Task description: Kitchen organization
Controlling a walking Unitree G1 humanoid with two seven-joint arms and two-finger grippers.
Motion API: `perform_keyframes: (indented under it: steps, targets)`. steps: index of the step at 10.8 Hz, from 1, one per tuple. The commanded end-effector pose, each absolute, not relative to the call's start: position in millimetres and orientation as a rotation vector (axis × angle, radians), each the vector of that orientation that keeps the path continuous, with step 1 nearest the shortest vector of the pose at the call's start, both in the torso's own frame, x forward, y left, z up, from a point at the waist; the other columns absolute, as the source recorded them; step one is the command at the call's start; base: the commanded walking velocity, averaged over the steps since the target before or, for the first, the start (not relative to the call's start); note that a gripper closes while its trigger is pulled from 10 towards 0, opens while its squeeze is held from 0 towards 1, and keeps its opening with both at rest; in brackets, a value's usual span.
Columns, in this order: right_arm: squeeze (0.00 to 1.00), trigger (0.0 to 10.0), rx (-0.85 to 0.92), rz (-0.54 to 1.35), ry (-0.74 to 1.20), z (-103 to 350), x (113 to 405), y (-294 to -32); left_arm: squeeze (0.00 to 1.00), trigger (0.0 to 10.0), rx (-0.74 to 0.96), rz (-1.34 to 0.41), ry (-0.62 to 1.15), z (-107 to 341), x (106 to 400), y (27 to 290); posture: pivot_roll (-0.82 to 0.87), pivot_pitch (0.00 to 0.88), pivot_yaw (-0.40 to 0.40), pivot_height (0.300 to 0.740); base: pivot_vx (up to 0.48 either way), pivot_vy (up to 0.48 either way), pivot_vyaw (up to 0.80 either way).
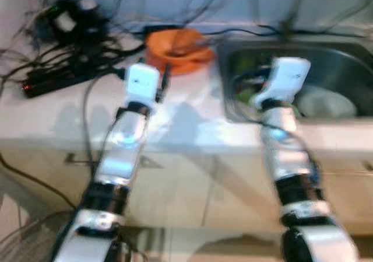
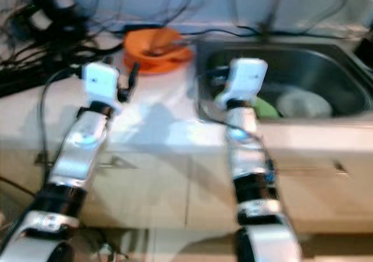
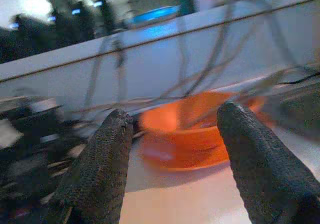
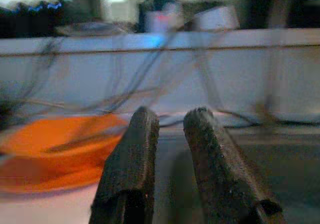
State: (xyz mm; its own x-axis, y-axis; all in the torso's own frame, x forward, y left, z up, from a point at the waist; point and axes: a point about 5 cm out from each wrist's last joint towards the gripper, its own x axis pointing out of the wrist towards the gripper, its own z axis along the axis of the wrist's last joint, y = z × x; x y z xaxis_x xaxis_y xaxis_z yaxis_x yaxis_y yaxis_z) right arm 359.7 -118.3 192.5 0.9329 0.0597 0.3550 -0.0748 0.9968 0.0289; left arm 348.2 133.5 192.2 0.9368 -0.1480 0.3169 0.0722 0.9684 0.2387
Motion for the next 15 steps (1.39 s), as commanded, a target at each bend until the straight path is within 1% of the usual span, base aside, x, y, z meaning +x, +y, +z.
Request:
perform_keyframes:
  steps: [1,15]
  targets:
    - [0.00,10.0,0.034,0.046,-0.380,198.1,360.6,-128.8,0.00,10.0,0.217,-0.132,-0.350,194.8,347.8,127.1,0.09,0.000,0.027,0.740,0.330,0.000,0.00]
    - [0.00,10.0,0.054,0.033,-0.353,192.8,361.7,-131.4,0.00,10.0,0.225,-0.135,-0.345,194.8,349.1,127.3,0.09,0.000,0.030,0.740,0.333,0.000,0.00]
